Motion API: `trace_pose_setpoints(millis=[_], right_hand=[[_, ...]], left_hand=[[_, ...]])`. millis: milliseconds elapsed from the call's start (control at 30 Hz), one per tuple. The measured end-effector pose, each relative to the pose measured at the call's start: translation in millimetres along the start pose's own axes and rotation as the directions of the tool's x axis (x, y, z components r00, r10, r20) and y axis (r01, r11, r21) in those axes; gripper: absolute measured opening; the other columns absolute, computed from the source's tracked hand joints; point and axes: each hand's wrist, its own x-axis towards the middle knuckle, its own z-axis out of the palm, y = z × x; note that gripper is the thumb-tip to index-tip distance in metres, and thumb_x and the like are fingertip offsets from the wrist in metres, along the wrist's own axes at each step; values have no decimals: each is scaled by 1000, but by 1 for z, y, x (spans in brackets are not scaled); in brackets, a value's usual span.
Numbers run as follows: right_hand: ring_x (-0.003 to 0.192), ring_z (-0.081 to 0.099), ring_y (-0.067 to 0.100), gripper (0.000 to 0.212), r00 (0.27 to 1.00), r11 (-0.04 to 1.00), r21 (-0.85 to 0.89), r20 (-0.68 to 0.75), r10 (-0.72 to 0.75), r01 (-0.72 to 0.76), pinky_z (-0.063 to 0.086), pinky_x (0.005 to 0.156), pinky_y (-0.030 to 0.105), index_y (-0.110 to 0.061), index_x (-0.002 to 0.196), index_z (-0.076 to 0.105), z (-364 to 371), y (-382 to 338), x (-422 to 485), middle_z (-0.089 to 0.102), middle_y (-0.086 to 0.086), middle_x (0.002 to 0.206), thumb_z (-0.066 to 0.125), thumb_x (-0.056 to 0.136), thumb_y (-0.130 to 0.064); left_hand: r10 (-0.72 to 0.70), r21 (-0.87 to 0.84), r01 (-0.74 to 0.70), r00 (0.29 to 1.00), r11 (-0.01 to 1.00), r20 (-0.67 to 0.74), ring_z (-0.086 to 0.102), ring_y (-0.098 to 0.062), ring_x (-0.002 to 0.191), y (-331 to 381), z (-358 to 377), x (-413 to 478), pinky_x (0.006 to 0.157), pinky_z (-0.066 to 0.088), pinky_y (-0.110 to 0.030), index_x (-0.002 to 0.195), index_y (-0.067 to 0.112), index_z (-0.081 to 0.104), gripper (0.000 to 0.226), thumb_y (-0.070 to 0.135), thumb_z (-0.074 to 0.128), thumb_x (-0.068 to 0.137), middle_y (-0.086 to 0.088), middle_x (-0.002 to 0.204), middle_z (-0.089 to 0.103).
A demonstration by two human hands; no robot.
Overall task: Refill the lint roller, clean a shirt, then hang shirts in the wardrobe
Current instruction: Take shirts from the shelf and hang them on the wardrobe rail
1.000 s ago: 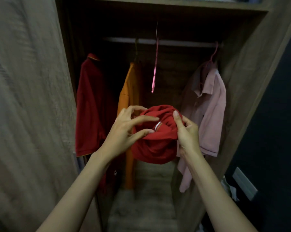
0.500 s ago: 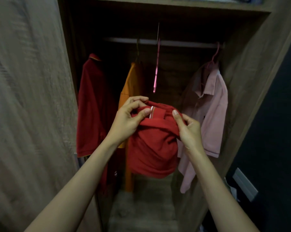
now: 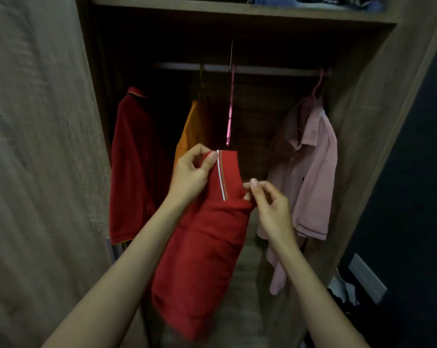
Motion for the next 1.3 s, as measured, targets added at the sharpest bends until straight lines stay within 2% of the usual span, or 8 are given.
trace_pose_setpoints(millis=[200, 333, 667, 800, 933, 1033, 1133, 1300], right_hand=[[58, 53, 8, 28, 1000, 998, 67, 9, -13, 12, 43, 59, 18, -8, 79, 69, 0, -5, 8, 59, -3, 60, 52, 95, -23], [87, 61, 3, 15, 1000, 999, 43, 2, -23, 23, 48, 80, 15, -16, 102, 65, 3, -13, 12, 67, -7, 97, 61, 90, -24], [77, 58, 8, 30, 1000, 993, 114, 22, 13, -16, 46, 72, 29, -1, 85, 67, 13, -5, 0, 69, 16, 81, 58, 93, -28], [75, 52, 14, 38, 995, 995, 90, -94, -28, 36, 44, 69, 33, 6, 85, 59, 15, -12, 11, 59, 33, 85, 52, 96, -31], [61, 45, 9, 40, 976, 999, 17, -216, -33, 38, 39, 57, 33, -1, 72, 56, 11, -16, 21, 51, 7, 64, 50, 97, -31], [58, 45, 15, 46, 971, 998, -69, -238, -31, 15, 42, 55, 43, -1, 69, 52, 3, -15, 27, 48, 9, 61, 51, 95, -39], [56, 43, 15, 48, 972, 994, -108, -235, -30, 5, 39, 54, 38, 1, 69, 50, -1, -14, 28, 44, 8, 59, 52, 95, -39], [56, 42, 21, 50, 969, 994, -105, -247, -15, -11, 43, 54, 48, -4, 64, 47, -7, -16, 28, 42, 14, 58, 53, 92, -45]], left_hand=[[-176, -427, 199, 980, 882, 94, 50, 3, 51, 8, -6, 11, 53, 41, -11, 74, 14, 51, 23, 7, 50, 96, 13, 58, 58], [-212, -437, 252, 967, 863, 139, 47, 3, 46, 6, 5, 9, 47, 40, -10, 77, 12, 49, 22, 1, 46, 96, 10, 54, 55], [-302, -575, 341, 939, 744, 165, 51, 0, 40, 6, 4, 12, 42, 43, -13, 77, 10, 50, 26, -3, 39, 97, 6, 50, 57], [-533, -374, 563, 824, 737, 190, 62, 0, 46, -3, 10, 2, 48, 51, -15, 84, 17, 57, 25, 17, 40, 102, -1, 73, 64], [-483, -540, 608, 793, 582, 372, 65, -20, 74, -8, 11, 4, 74, 46, -29, 88, 12, 61, 60, 70, 49, 81, -10, 81, 65], [-398, -306, 574, 782, 759, 479, 36, -11, 59, -11, 6, 2, 62, 28, -26, 75, 21, 40, 68, 83, 61, 56, 1, 65, 38], [-292, -10, 338, 827, 941, 481, 50, -7, 69, -7, 5, -10, 68, 41, -22, 94, 17, 53, 46, 55, 70, 75, 6, 76, 53], [-295, 184, 235, 837, 954, 461, 65, -10, 77, -12, 16, -33, 73, 52, -27, 105, 22, 57, 33, 29, 76, 79, 5, 86, 68]])
